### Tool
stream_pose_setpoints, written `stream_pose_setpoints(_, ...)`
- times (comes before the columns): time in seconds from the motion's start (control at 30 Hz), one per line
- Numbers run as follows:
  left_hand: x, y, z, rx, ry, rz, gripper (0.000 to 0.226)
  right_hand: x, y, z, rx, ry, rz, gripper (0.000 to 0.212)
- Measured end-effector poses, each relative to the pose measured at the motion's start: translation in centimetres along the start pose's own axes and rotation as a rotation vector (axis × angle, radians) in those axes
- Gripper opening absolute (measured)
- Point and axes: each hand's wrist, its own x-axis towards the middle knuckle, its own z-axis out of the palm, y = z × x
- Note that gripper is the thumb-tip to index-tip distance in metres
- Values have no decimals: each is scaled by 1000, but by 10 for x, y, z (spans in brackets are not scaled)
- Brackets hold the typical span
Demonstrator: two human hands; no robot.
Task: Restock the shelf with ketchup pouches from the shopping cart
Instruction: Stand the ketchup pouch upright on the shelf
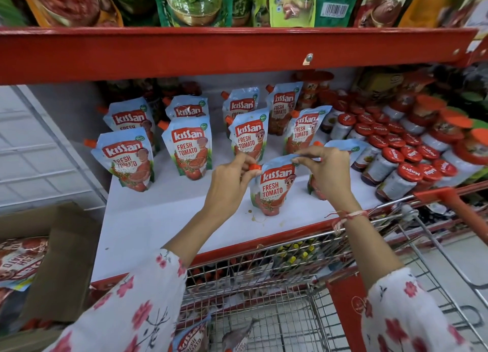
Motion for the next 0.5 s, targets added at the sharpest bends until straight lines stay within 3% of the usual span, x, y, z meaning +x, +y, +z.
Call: stream_pose_setpoints(0.5, 3, 0, 5, 21, -21, 1, 24, 6, 5, -3, -164, -56, -67, 16)
